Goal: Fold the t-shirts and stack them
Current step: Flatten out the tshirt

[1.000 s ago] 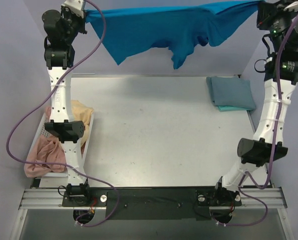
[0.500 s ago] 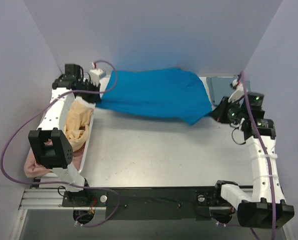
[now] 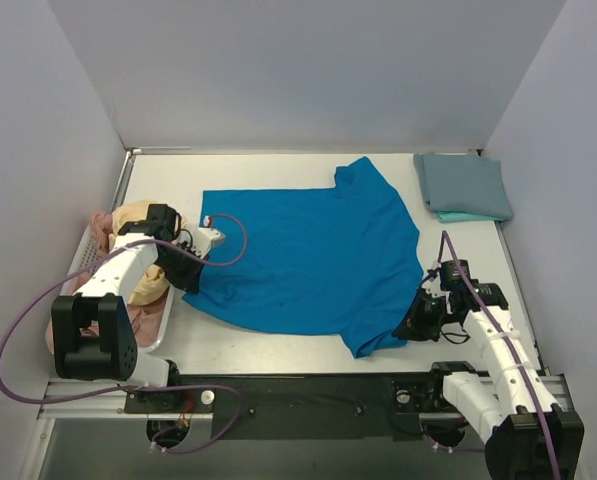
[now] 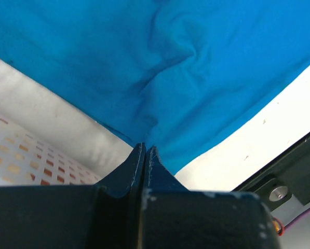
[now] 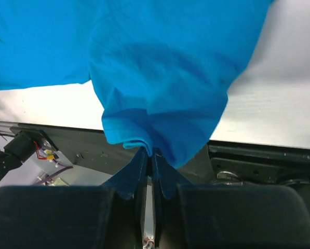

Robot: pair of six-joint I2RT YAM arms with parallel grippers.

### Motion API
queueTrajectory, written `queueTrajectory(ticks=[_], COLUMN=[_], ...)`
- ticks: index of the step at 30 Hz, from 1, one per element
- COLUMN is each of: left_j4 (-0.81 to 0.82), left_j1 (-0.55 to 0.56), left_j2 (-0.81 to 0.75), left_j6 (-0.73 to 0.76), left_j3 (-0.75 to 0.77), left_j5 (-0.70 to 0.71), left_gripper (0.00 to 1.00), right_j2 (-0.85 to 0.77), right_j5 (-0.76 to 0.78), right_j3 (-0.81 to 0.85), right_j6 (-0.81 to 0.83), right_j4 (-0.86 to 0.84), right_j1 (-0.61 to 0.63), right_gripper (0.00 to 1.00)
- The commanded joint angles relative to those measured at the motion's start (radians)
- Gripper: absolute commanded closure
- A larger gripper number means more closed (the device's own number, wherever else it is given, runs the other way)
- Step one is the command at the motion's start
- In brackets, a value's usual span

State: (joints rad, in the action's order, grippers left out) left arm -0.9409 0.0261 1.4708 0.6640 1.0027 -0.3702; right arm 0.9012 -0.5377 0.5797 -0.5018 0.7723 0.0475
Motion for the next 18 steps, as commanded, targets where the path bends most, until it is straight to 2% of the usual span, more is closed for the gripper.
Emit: queueTrajectory(ticks=[1,4,5,7,8,9,11,12,16,18], left_j4=[-0.081,-0.146,-0.166,-0.228,-0.28,-0.301,-0.358,-0.364,-0.372,-0.346], left_j1=[-0.005,-0.008,-0.008,-0.002,0.008,0.012,0.041,0.073,0.252,0.354], left_j2=[-0.098,-0.125,-0.138,-0.15,-0.155,-0.167,-0.194,-0.214,-0.254,-0.259], left_j6=[0.121,0.184,0.224,0.288,0.311,0.342,0.365,0.368,0.33,0.299], left_j3=[-0.012,-0.032,-0.042,-0.056,-0.055,-0.047,-0.014,0.014,0.027,-0.031], left_j5=[0.046,0.098,0.106,0.123,0.119,0.111,0.082,0.058,0.042,0.051], left_gripper=[1.0,1.0,0.97,0.74,0.57,0.47,0.41,0.3,0.32,0.41], right_j2=[-0.08,-0.136,-0.157,-0.174,-0.176,-0.174,-0.163,-0.159,-0.134,-0.12], right_j5=[0.062,0.091,0.097,0.111,0.113,0.114,0.133,0.14,0.153,0.166], right_j3=[-0.012,-0.001,0.002,0.011,0.012,0.014,0.022,0.026,0.06,0.074], right_j6=[-0.086,-0.112,-0.125,-0.136,-0.136,-0.126,-0.113,-0.109,-0.096,-0.078], right_j4=[0.139,0.186,0.193,0.208,0.216,0.22,0.232,0.234,0.213,0.213], right_j1=[0.005,0.0,-0.001,-0.005,-0.005,-0.006,-0.006,-0.008,-0.018,-0.021], right_gripper=[1.0,1.0,1.0,1.0,1.0,1.0,1.0,1.0,1.0,1.0])
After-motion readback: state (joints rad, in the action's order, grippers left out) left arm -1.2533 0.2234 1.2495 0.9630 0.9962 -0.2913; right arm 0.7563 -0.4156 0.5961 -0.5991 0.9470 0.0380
